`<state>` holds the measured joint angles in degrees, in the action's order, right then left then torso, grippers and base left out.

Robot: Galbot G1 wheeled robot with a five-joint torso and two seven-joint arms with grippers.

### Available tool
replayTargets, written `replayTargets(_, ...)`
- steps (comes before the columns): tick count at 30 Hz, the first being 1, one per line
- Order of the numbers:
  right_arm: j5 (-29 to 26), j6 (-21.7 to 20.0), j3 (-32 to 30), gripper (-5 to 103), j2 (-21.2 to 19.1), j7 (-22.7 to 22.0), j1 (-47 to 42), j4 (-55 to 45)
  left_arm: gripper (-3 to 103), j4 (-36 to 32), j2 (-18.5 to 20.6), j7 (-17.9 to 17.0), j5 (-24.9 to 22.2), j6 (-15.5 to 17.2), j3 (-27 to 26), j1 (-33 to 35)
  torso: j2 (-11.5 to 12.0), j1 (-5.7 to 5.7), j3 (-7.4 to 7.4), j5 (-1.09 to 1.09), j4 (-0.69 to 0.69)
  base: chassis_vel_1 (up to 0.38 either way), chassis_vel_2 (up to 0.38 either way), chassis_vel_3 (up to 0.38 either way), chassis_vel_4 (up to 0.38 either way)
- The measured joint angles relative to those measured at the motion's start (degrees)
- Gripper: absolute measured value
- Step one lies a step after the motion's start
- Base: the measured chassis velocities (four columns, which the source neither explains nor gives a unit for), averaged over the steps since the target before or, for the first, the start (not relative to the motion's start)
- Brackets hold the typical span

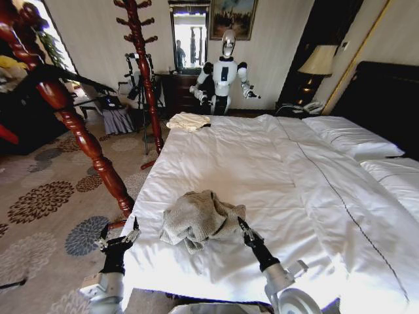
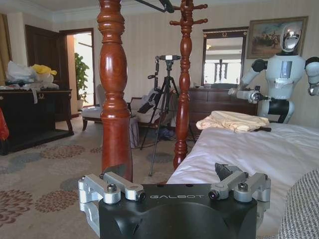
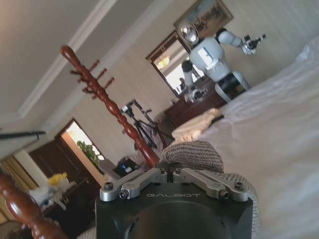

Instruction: Pick up the clothes from the bed and hang them on the clothes hanger.

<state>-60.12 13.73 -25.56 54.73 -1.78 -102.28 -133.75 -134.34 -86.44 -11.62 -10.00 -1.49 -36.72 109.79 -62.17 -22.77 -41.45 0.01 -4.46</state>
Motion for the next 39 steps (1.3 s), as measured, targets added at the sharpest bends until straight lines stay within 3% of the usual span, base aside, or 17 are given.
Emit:
replayTargets(6, -9.59, -0.07, -6.69, 0, -1.92, -2.87, 2.72, -8.41, 100, 0.78, 0.16, 0.7, -0.39, -0.64, 0.3, -0.48, 0.0, 0.0, 0.0, -0.02, 0.0, 0.0, 0.0, 0.0, 0.0)
replayTargets(8, -14.5, -0.59, -9.2, 0, -1.56, -5.81, 6.6, -10.02, 100, 1.55, 0.44, 3.1, -0.65, -2.2, 0.68, -0.86, 0.0, 0.0, 0.0, 0.0, 0.01, 0.0, 0.0, 0.0, 0.0)
replayTargets(14, -13.57, -1.73, -8.43, 0, 0.29, -6.48, 7.48, -10.07, 100, 3.55, 1.87, 7.86, -1.17, -5.37, 1.22, -1.51, 0.0, 0.0, 0.0, 0.0, -0.01, 0.0, 0.0, 0.0, 0.0)
replayTargets(21, -12.19, -2.15, -7.28, 0, 1.52, -6.1, 7.76, -9.93, 100, 4.1, 3.2, 10.72, -3.63, -7.03, 2.91, -1.61, 0.0, 0.0, 0.0, 0.0, 0.0, 0.0, 0.0, 0.0, 0.0)
replayTargets(24, -11.89, -2.26, -6.9, 0, 1.94, -6.01, 8.58, -9.78, 100, 3.57, 5.76, 15.09, -8.17, -8.22, 7.32, -2.18, 0.0, 0.0, 0.0, -0.01, 0.0, 0.0, 0.0, 0.0, 0.0)
replayTargets(27, -11.81, -2.3, -6.76, 0, 2.0, -5.99, 8.74, -9.74, 100, 3.38, 7.65, 17.06, -9.53, -8.41, 9.97, -3.23, 0.0, 0.0, 0.0, -0.01, 0.0, 0.0, 0.0, 0.0, 0.0)
replayTargets(30, -11.89, -2.32, -6.11, 0, 1.49, -5.91, 9.3, -9.23, 100, 3.98, 11.21, 20.97, -7.86, -8.84, 15.07, -5.08, 0.0, 0.0, 0.0, -0.01, -0.04, 0.0, 0.0, 0.0, 0.0)
replayTargets(32, -12.04, -2.33, -5.72, 0, 1.14, -5.91, 9.67, -8.81, 100, 4.38, 11.49, 21.54, -6.89, -9.04, 15.97, -5.05, 0.0, 0.0, 0.0, -0.01, -0.03, 0.0, 0.0, 0.0, 0.0)
replayTargets(34, -12.64, -2.48, -3.74, 0, -0.48, -5.81, 11.96, -6.22, 100, 6.27, 11.67, 23.14, -3.51, -9.69, 18.42, -4.38, 0.0, 0.0, 0.0, 0.0, 0.06, 0.0, 0.0, 0.0, 0.0)
replayTargets(37, -12.72, -2.54, -3.4, 0, -0.73, -5.73, 12.43, -5.48, 100, 7.44, 12.31, 24.29, -3.01, -9.72, 19.44, -4.9, 0.0, 0.0, 0.0, 0.0, 0.03, 0.0, 0.0, 0.0, 0.0)
replayTargets(39, -12.75, -2.59, -3.33, 0, -0.6, -5.57, 12.91, -4.81, 100, 9.17, 14.87, 27.69, -2.89, -9.73, 19.83, -6.59, 0.0, 0.0, 0.0, -0.01, -0.01, 0.0, 0.0, 0.0, 0.0)
